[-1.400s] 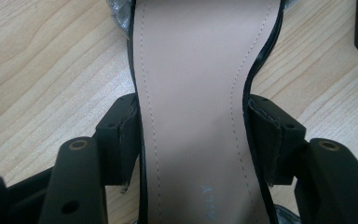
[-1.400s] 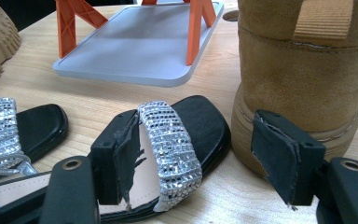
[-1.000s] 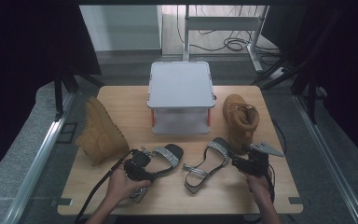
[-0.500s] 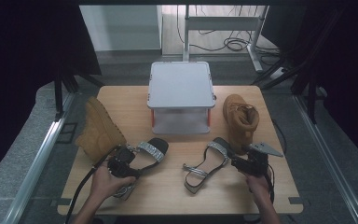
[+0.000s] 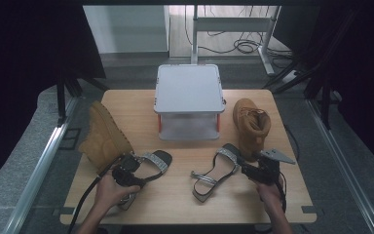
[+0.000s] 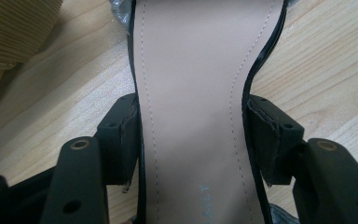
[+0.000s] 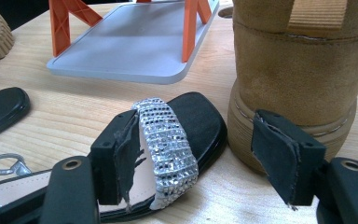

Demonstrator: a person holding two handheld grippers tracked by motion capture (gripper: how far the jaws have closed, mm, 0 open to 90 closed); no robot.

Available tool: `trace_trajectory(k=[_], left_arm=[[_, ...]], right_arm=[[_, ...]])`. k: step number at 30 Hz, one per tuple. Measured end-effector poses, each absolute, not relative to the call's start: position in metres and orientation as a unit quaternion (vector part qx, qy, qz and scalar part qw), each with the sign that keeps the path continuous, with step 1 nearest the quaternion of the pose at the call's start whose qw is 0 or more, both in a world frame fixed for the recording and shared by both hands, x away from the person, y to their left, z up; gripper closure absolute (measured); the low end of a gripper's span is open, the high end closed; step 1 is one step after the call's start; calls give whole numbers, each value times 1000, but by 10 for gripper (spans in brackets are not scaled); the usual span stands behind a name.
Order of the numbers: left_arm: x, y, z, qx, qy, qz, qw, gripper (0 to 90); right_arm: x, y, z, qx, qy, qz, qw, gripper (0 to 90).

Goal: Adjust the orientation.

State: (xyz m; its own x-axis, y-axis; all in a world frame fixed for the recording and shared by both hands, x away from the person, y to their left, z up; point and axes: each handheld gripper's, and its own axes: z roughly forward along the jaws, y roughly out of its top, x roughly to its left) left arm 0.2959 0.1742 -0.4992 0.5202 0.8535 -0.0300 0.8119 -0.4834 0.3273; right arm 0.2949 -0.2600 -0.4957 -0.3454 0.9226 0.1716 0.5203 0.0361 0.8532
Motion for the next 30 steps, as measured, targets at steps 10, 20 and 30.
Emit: trace_trajectory(k=[10, 20, 30], left_arm=[[295, 175, -479, 846, 467, 90, 239, 290], [302, 189, -470, 815, 462, 98, 334, 288], [294, 207, -468, 800, 454, 84, 383, 297]], right_arm=[[294, -259, -494, 524, 685, 454, 224, 327], [292, -245, -490, 503, 703, 456, 211, 328], [289, -230, -485, 481, 718, 458, 209, 406]])
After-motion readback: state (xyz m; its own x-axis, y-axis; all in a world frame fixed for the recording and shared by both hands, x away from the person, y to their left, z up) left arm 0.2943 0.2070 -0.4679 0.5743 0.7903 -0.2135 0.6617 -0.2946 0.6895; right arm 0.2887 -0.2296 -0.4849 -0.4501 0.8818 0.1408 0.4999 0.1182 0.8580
